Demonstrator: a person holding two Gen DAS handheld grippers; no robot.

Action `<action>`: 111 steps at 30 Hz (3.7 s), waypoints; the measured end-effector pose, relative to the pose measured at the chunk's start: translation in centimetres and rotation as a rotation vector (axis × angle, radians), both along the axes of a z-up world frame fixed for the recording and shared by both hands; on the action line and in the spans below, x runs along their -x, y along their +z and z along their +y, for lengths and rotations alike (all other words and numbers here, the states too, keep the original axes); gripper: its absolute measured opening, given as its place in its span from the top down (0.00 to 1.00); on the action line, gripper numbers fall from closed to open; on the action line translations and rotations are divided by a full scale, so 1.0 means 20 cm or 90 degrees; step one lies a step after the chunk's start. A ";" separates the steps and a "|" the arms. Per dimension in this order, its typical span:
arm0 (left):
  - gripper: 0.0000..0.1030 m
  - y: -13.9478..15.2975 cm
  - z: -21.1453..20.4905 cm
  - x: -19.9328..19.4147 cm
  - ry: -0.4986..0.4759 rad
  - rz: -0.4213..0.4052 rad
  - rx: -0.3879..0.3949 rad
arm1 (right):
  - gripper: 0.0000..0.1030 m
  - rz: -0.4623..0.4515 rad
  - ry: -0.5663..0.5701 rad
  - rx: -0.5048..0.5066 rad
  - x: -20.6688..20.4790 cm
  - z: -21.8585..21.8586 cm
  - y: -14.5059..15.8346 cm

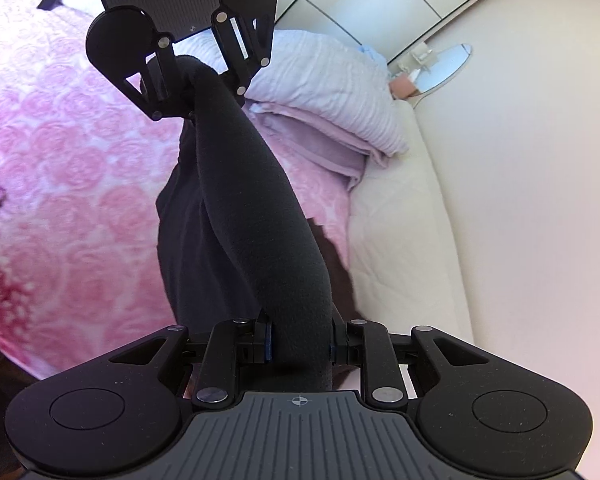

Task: Fold clothes
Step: 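Carry the folded black sweatshirt with both grippers onto the jeans stack, then open both grippers and release the sweatshirt on top of the stack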

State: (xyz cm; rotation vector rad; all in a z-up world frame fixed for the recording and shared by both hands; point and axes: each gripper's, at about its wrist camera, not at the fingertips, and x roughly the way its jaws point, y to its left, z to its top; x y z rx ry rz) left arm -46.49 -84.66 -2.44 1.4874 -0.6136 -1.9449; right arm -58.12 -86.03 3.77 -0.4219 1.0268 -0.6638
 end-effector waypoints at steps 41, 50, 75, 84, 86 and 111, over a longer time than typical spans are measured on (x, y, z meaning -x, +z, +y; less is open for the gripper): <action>0.87 -1.14 -0.74 0.23 0.130 -0.041 0.048 | 0.86 0.082 0.000 -0.010 0.48 -1.05 -1.03; 0.79 -1.22 -0.70 0.13 0.101 -0.072 0.050 | 0.85 0.118 0.028 -0.008 0.50 -1.01 -1.12; 0.76 -0.65 -0.73 -0.46 0.484 0.193 -0.050 | 0.81 -0.081 -0.207 -0.112 0.57 -1.10 -0.71; 0.76 -0.72 -1.15 -0.29 0.438 0.216 -0.088 | 0.81 -0.221 -0.215 -0.243 0.30 -1.69 -0.70; 0.76 -0.81 -1.27 -0.27 0.436 0.208 -0.103 | 0.81 -0.209 -0.230 -0.262 0.26 -1.85 -0.77; 0.67 -0.92 -1.05 -0.55 0.546 0.259 -0.174 | 0.81 -0.252 -0.263 -0.337 0.58 -1.39 -0.79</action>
